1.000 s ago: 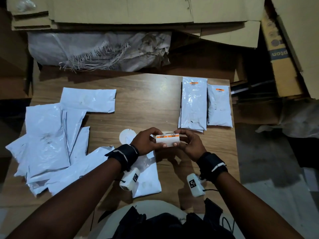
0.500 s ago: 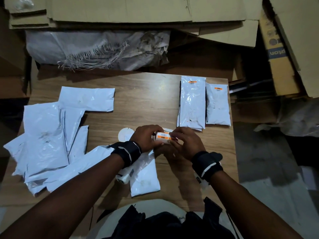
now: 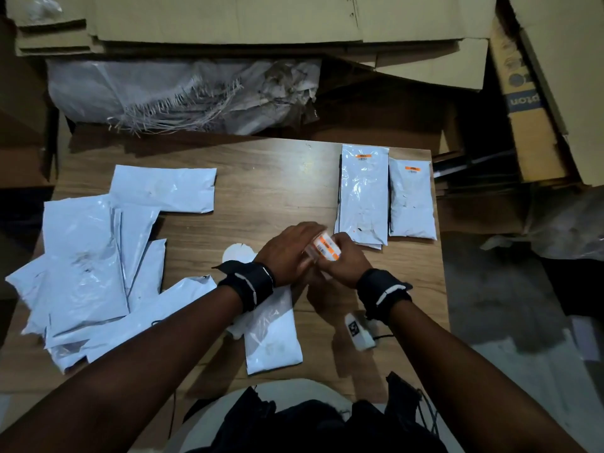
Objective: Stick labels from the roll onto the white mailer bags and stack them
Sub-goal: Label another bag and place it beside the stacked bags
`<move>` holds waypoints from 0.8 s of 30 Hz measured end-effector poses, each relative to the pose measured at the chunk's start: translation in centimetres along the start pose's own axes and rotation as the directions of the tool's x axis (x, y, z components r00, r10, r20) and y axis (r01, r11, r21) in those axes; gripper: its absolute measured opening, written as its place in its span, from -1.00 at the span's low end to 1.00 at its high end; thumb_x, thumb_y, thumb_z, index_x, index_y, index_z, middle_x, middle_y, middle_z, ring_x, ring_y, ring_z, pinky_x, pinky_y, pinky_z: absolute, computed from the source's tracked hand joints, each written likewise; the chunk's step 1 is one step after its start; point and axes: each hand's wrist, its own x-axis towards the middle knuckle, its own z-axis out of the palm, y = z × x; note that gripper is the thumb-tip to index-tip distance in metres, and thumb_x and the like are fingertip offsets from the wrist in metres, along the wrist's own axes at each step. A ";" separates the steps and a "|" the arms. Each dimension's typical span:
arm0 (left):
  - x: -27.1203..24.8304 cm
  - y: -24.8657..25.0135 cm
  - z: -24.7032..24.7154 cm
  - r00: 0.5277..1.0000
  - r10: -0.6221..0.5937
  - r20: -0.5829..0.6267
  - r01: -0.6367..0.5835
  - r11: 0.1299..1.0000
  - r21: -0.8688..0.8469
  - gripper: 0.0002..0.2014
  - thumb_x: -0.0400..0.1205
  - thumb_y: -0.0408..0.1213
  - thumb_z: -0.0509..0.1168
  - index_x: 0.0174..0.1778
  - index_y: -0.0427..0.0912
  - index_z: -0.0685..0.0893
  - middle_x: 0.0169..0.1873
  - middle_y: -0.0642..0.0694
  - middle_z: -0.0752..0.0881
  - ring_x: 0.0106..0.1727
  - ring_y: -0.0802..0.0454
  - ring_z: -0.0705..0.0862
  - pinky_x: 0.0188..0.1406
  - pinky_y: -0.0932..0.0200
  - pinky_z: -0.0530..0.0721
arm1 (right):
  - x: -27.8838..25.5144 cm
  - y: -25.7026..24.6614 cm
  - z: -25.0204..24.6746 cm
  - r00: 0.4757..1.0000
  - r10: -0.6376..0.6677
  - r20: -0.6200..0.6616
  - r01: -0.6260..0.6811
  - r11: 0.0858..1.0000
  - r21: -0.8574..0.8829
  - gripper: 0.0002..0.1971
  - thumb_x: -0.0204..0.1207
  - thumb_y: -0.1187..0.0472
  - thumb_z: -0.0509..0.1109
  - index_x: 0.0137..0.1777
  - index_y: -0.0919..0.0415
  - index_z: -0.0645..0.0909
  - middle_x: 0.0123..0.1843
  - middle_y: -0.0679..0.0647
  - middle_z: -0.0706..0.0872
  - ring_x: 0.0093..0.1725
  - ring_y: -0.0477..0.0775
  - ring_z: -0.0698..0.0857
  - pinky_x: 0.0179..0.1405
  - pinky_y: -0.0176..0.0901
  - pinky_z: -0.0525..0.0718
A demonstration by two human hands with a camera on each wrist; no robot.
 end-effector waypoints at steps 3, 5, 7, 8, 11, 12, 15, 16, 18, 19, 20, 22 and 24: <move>0.3 -0.1 -0.2 1.000 -0.010 0.029 0.009 1.000 0.025 -0.16 0.45 -0.10 0.39 0.66 -0.17 0.24 0.55 -0.22 0.44 0.51 -0.20 0.45 0.47 -0.12 0.46 | 0.3 -0.2 0.7 0.995 0.072 -0.070 -0.045 0.945 0.325 -0.55 0.42 0.19 0.59 0.22 0.28 0.51 0.00 0.12 0.70 -0.07 0.06 0.70 -0.27 -0.32 0.60; 0.6 -0.3 -0.2 0.997 0.008 0.082 -0.014 0.997 0.073 -0.03 0.37 0.00 0.47 0.67 -0.20 0.20 0.54 -0.21 0.45 0.51 -0.18 0.45 0.48 -0.08 0.45 | 0.3 -0.7 0.9 0.999 0.012 -0.032 0.004 0.888 0.461 -0.73 0.46 0.25 0.56 0.09 0.31 0.63 -0.03 0.22 0.75 -0.07 0.10 0.74 -0.11 -0.09 0.71; 0.9 -0.4 -0.3 0.997 -0.036 0.068 0.030 0.996 0.087 0.03 0.32 0.08 0.51 0.67 -0.19 0.22 0.52 -0.19 0.47 0.50 -0.17 0.46 0.48 -0.07 0.43 | 0.6 -1.3 1.1 0.998 -0.058 0.011 0.043 0.841 0.539 -0.90 0.52 0.27 0.52 -0.03 0.24 0.67 -0.09 0.20 0.77 -0.12 0.05 0.74 -0.04 -0.03 0.71; 1.2 -0.4 -0.5 0.997 -0.055 0.047 0.050 0.994 0.097 0.01 0.31 0.10 0.51 0.64 -0.17 0.26 0.50 -0.17 0.49 0.48 -0.16 0.48 0.46 -0.07 0.44 | 0.8 -1.7 1.2 0.996 -0.086 0.016 0.062 0.821 0.567 -0.93 0.53 0.27 0.50 -0.05 0.18 0.67 -0.11 0.16 0.76 -0.13 0.00 0.74 -0.04 -0.07 0.71; 2.5 -0.7 -1.7 0.999 -0.033 0.029 0.026 0.978 0.208 -0.07 0.27 0.17 0.41 0.55 -0.15 0.37 0.41 -0.14 0.54 0.34 -0.15 0.57 0.29 -0.08 0.48 | 1.9 -2.7 1.4 0.996 -0.092 -0.009 0.081 0.813 0.577 -0.88 0.55 0.29 0.48 0.02 0.15 0.63 -0.13 0.05 0.73 -0.18 -0.15 0.71 -0.12 -0.26 0.67; 3.0 -0.9 -2.3 0.999 -0.020 0.039 0.009 0.966 0.260 -0.08 0.27 0.20 0.38 0.53 -0.14 0.37 0.40 -0.14 0.53 0.32 -0.15 0.57 0.26 -0.08 0.47 | 2.3 -2.8 1.4 0.997 -0.064 -0.034 0.072 0.834 0.546 -0.81 0.53 0.25 0.51 0.10 0.18 0.62 -0.11 0.02 0.73 -0.17 -0.18 0.70 -0.14 -0.35 0.64; 4.2 -1.9 -3.7 0.997 -0.022 0.069 -0.005 0.928 0.373 -0.11 0.35 0.26 0.36 0.54 -0.11 0.34 0.43 -0.16 0.47 0.31 -0.16 0.54 0.27 -0.09 0.45 | 3.5 -3.3 1.3 0.983 -0.032 -0.183 0.102 0.917 0.386 -0.59 0.42 0.09 0.61 0.21 0.20 0.64 -0.04 -0.01 0.75 -0.13 -0.24 0.69 -0.20 -0.53 0.60; 4.6 -2.3 -3.7 0.997 -0.027 0.074 -0.004 0.919 0.394 -0.12 0.38 0.24 0.40 0.55 -0.11 0.34 0.44 -0.18 0.45 0.30 -0.17 0.54 0.28 -0.08 0.44 | 3.8 -3.3 1.3 0.974 -0.019 -0.226 0.101 0.929 0.356 -0.55 0.38 0.03 0.63 0.22 0.15 0.65 -0.01 0.00 0.77 -0.12 -0.20 0.71 -0.16 -0.46 0.64; 5.1 -2.4 -3.7 0.996 -0.035 0.087 -0.007 0.901 0.434 -0.13 0.41 0.18 0.46 0.57 -0.14 0.33 0.46 -0.21 0.42 0.28 -0.20 0.54 0.26 -0.08 0.44 | 4.2 -3.7 1.2 0.956 -0.029 -0.293 0.114 0.954 0.276 -0.55 0.34 -0.04 0.63 0.20 0.07 0.66 0.00 -0.03 0.77 -0.11 -0.11 0.74 -0.11 -0.29 0.71; 5.4 -2.3 -3.6 0.995 -0.044 0.094 -0.002 0.898 0.440 -0.12 0.40 0.15 0.48 0.57 -0.15 0.34 0.46 -0.23 0.42 0.27 -0.22 0.54 0.24 -0.08 0.44 | 4.4 -3.7 1.3 0.946 -0.048 -0.322 0.126 0.966 0.225 -0.56 0.34 -0.05 0.62 0.19 0.05 0.66 0.00 -0.06 0.76 -0.10 -0.09 0.74 -0.08 -0.24 0.72; 5.7 -2.1 -3.6 0.994 -0.054 0.094 0.008 0.900 0.437 -0.13 0.39 0.11 0.50 0.56 -0.17 0.35 0.45 -0.24 0.42 0.26 -0.24 0.54 0.23 -0.08 0.43 | 4.6 -3.8 1.4 0.935 -0.070 -0.347 0.141 0.972 0.186 -0.57 0.34 -0.05 0.60 0.19 0.04 0.66 0.01 -0.07 0.75 -0.09 -0.08 0.74 -0.04 -0.18 0.73; 6.3 -1.9 -3.6 0.993 -0.070 0.097 0.021 0.900 0.435 -0.20 0.40 0.02 0.51 0.52 -0.17 0.40 0.42 -0.25 0.43 0.22 -0.26 0.54 0.20 -0.09 0.43 | 5.2 -3.6 1.5 0.924 -0.083 -0.372 0.141 0.981 0.134 -0.57 0.35 -0.04 0.55 0.21 0.02 0.64 0.08 -0.05 0.73 -0.02 -0.06 0.73 0.03 -0.06 0.74; 6.7 -2.0 -3.6 0.991 -0.082 0.110 0.027 0.903 0.428 -0.25 0.39 -0.04 0.51 0.47 -0.16 0.42 0.40 -0.23 0.43 0.18 -0.26 0.55 0.17 -0.09 0.44 | 5.7 -3.4 1.7 0.929 -0.060 -0.365 0.107 0.988 0.112 -0.58 0.36 -0.02 0.53 0.22 -0.01 0.59 0.14 -0.04 0.69 0.03 -0.04 0.70 0.08 -0.02 0.71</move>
